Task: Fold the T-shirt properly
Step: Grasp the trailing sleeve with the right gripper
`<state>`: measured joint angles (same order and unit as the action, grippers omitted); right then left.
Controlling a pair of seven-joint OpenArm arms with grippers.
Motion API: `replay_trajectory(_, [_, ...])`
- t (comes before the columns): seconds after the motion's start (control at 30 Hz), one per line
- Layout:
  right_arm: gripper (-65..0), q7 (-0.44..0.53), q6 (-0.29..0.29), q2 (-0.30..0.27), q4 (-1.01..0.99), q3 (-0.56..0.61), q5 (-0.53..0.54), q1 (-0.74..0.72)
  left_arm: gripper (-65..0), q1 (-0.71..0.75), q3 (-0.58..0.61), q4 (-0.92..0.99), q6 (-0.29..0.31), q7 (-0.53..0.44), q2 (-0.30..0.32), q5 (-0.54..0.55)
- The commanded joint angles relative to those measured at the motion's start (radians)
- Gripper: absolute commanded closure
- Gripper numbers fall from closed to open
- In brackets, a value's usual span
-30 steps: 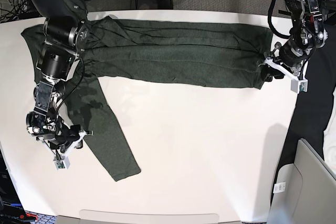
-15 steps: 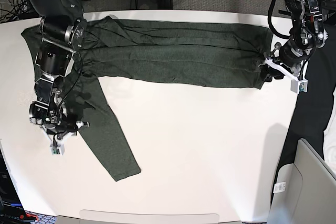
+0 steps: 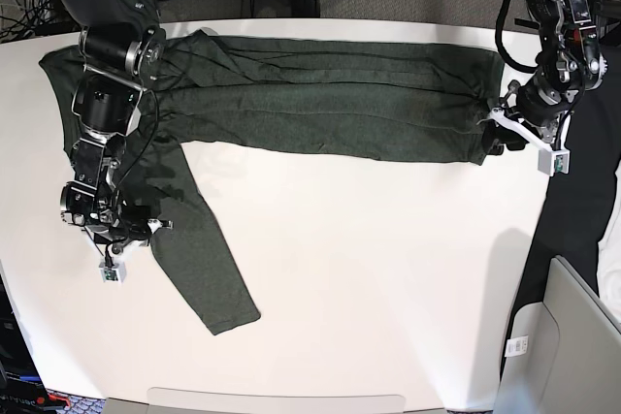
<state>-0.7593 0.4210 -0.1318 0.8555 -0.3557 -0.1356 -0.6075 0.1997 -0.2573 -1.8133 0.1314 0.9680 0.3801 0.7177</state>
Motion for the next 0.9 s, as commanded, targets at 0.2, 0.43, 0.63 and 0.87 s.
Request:
replay_trajectory(0.2, [-2.9, -0.114, 0.012, 0.007, 0.000, 0.001, 0.006, -0.018, -27.0, -0.006, -0.009, -0.026, 0.006, -0.013, 0.015, 0.007])
replay_trajectory(0.43, [-0.7, -0.233, 0.014, 0.001, 0.160, 0.001, 0.205, 0.027, -26.9, -0.006, -0.009, -0.026, 0.006, -0.014, 0.015, 0.007])
replay_trajectory(0.63, [-0.7, -0.388, 0.028, 0.005, 0.356, 0.001, 0.459, 0.093, -26.9, -0.007, -0.010, -0.026, 0.006, -0.014, 0.015, 0.007])
replay_trajectory(0.87, [-0.7, -0.427, 0.112, 0.073, 0.463, 0.070, 0.741, 0.196, -26.9, -0.004, -0.010, -0.026, 0.006, -0.016, 0.013, 0.006])
